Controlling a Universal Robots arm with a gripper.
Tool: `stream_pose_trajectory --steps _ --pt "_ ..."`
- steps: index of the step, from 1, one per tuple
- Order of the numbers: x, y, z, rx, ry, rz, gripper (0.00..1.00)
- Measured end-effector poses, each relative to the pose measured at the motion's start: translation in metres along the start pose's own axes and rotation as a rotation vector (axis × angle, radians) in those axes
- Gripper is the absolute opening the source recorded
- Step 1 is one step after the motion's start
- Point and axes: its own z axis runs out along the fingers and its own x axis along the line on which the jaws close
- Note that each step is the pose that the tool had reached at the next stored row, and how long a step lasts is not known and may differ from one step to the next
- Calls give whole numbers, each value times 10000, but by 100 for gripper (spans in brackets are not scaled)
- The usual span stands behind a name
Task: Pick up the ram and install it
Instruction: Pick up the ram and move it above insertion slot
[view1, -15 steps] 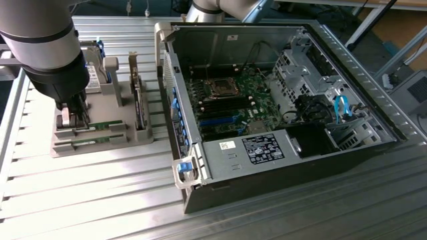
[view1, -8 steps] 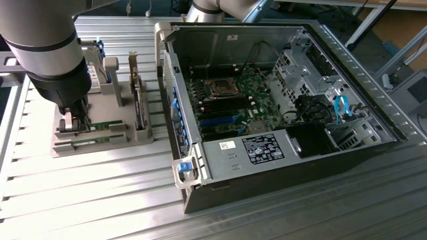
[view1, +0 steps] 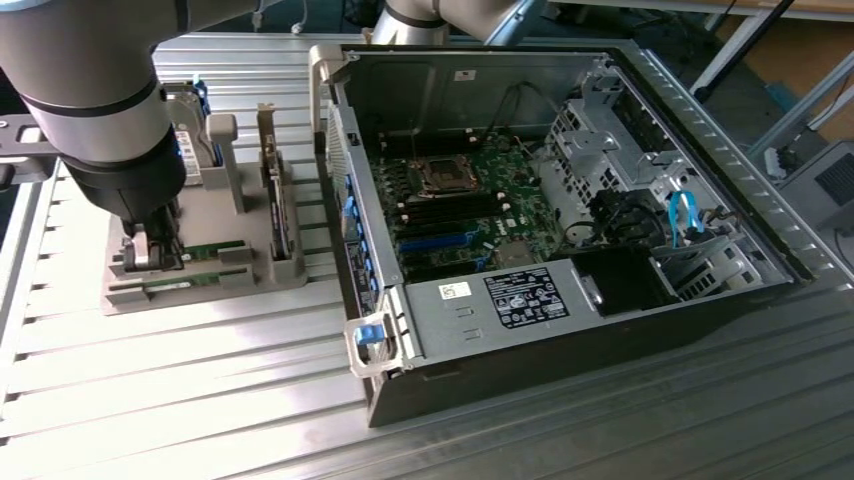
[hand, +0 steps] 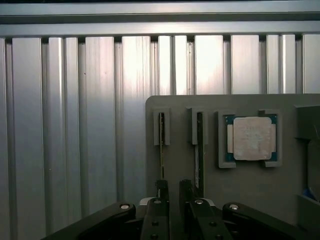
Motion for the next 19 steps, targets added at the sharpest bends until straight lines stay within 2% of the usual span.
stream_pose_trajectory --steps 19 --pt "72 -2 15 0 0 0 24"
